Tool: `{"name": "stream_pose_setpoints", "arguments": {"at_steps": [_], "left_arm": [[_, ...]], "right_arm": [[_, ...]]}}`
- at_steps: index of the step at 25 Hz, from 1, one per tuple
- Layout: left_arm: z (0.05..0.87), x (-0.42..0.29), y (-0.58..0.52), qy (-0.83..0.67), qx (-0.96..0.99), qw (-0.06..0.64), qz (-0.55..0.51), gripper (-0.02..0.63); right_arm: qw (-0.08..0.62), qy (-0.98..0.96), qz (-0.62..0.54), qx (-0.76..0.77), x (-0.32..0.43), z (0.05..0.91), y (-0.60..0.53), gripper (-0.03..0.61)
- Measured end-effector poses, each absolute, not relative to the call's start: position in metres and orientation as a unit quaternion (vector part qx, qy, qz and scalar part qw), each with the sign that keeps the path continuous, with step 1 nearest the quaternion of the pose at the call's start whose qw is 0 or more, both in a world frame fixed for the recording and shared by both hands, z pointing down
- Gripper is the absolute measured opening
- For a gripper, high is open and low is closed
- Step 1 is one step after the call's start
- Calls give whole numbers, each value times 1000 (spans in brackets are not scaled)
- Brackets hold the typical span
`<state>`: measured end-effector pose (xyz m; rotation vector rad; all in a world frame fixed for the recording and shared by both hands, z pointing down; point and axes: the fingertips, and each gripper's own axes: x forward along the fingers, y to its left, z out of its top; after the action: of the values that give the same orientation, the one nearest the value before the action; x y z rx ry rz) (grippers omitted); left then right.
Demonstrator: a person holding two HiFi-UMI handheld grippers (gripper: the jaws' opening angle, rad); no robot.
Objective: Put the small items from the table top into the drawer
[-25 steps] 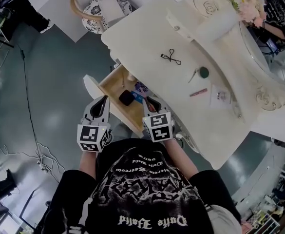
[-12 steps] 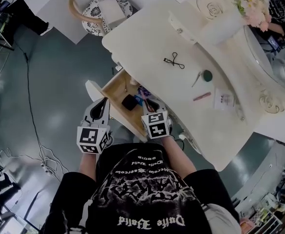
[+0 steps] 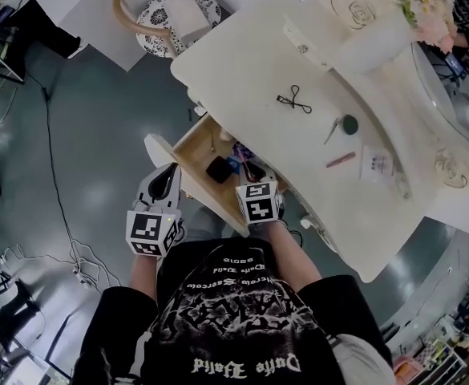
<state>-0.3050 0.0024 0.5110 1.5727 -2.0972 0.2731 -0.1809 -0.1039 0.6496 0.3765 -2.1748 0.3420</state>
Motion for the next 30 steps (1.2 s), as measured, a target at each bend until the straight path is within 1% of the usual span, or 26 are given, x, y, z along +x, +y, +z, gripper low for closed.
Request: {"name": "stream_pose_setpoints", "arguments": {"at_steps": [17,23,30], "left_arm": [[522,-314,16,-766,577,259,116,17],[526,-316,19,-766,576,261,120,17],[527,-315,20,-762,580,259,128,18]], "right_arm": [[477,-847,156,176,-191,683,-113,52],[497,-840,146,161,-193,692,-109,52],[508,-825,171,179,-185,703,-112,52]]}}
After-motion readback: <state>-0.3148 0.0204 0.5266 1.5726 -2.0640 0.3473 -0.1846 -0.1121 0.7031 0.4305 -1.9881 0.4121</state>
